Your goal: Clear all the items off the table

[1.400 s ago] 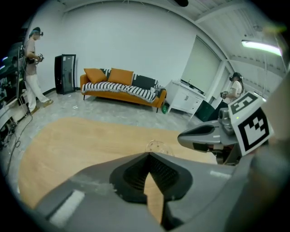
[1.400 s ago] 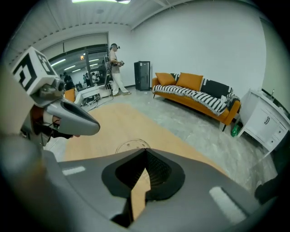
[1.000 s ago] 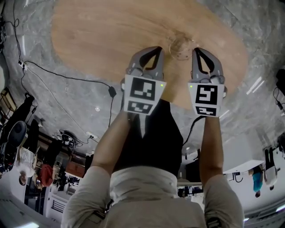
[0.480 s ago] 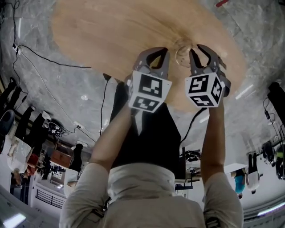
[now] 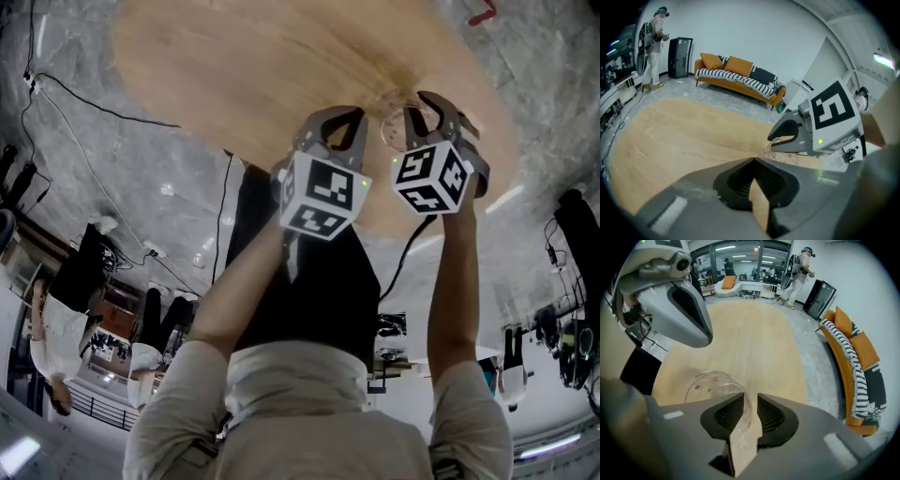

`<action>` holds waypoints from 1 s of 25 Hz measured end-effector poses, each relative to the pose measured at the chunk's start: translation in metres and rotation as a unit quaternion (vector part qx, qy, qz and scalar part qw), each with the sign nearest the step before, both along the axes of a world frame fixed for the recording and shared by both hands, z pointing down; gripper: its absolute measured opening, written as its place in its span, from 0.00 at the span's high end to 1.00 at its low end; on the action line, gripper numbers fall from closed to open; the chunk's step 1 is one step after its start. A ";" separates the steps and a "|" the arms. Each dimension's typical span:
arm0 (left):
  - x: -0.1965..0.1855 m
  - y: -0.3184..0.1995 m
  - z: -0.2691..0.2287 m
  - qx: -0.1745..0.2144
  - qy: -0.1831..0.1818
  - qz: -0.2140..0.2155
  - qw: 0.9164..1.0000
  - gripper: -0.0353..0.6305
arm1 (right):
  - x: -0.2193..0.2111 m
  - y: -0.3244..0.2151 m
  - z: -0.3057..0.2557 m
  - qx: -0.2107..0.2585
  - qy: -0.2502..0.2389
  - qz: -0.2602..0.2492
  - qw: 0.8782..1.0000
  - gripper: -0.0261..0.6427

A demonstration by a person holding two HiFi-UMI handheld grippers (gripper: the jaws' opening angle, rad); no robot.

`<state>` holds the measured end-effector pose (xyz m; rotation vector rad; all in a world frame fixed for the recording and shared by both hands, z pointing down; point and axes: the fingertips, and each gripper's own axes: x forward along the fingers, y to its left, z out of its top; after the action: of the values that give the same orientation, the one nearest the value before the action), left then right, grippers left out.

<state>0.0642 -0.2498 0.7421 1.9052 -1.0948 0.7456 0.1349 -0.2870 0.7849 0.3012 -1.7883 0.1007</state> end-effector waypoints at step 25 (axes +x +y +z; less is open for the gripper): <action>-0.005 0.019 0.006 -0.011 0.008 -0.015 1.000 0.92 | -0.003 0.007 0.012 0.002 0.019 -0.009 1.000 0.92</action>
<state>0.0594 -0.2308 0.7484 1.8696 -1.0991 0.7214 0.1323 -0.2801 0.7967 0.2871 -1.7536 0.0786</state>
